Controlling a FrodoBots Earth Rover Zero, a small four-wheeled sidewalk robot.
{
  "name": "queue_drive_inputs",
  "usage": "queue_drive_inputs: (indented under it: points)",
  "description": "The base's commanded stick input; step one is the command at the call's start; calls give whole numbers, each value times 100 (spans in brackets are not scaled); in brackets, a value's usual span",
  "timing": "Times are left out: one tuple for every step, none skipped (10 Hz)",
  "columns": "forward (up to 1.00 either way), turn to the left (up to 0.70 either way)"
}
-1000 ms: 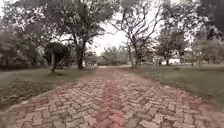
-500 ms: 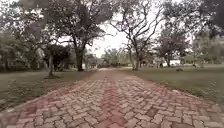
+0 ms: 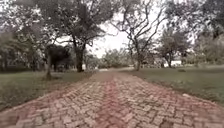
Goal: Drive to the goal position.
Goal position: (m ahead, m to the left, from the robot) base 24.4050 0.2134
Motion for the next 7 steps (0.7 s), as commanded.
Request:
queue_drive_inputs:
  points:
    - [70,0]
    - [70,0]
    - [70,0]
    - [70,0]
    - [70,0]
    - [70,0]
    - [70,0]
